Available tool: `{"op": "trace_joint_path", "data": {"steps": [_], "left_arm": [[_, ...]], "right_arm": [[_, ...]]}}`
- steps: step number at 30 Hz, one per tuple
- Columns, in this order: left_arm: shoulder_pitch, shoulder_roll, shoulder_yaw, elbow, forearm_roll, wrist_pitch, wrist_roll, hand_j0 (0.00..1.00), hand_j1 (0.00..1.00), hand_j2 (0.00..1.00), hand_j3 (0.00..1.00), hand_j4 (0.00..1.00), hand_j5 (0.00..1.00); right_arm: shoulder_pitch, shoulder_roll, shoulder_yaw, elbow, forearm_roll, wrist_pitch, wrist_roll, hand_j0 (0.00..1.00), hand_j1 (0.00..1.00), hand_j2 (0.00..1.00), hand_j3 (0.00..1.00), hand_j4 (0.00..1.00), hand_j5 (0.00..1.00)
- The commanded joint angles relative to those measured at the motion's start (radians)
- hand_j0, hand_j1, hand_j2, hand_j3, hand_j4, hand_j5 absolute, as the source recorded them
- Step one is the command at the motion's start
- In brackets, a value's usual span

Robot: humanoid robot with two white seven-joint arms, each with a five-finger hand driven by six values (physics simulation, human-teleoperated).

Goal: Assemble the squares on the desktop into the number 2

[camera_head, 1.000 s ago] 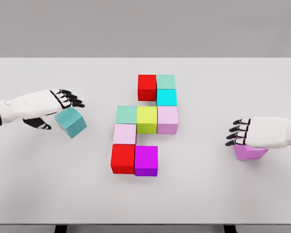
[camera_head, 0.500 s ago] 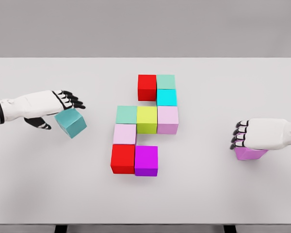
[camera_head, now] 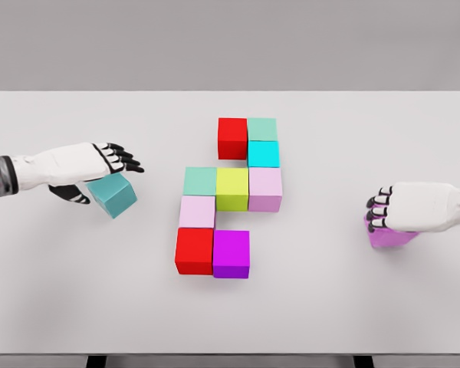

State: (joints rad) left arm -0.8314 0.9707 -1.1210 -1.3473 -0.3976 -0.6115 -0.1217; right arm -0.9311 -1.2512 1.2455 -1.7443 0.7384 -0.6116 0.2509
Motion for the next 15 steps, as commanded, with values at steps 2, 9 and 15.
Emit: {"op": "trace_joint_path", "data": {"steps": [2,9,15], "left_arm": [[0.000,-0.012,-0.002,0.002,0.005,0.001,-0.001,1.00,1.00,1.00,1.00,1.00,1.00],[0.000,-0.030,-0.017,0.005,0.005,0.001,0.001,1.00,1.00,1.00,1.00,1.00,1.00],[0.000,-0.040,-0.036,0.040,0.005,0.001,0.001,1.00,1.00,1.00,1.00,1.00,1.00]], "right_arm": [[0.000,0.009,-0.020,-0.001,-0.011,0.001,-0.001,0.64,0.64,0.64,0.64,0.64,0.64],[-0.002,0.049,-0.031,-0.017,-0.017,0.001,-0.001,0.64,0.64,0.64,0.64,0.64,0.64],[-0.002,0.087,-0.031,-0.021,-0.019,0.001,-0.001,0.64,0.64,0.64,0.64,0.64,0.64]]}}
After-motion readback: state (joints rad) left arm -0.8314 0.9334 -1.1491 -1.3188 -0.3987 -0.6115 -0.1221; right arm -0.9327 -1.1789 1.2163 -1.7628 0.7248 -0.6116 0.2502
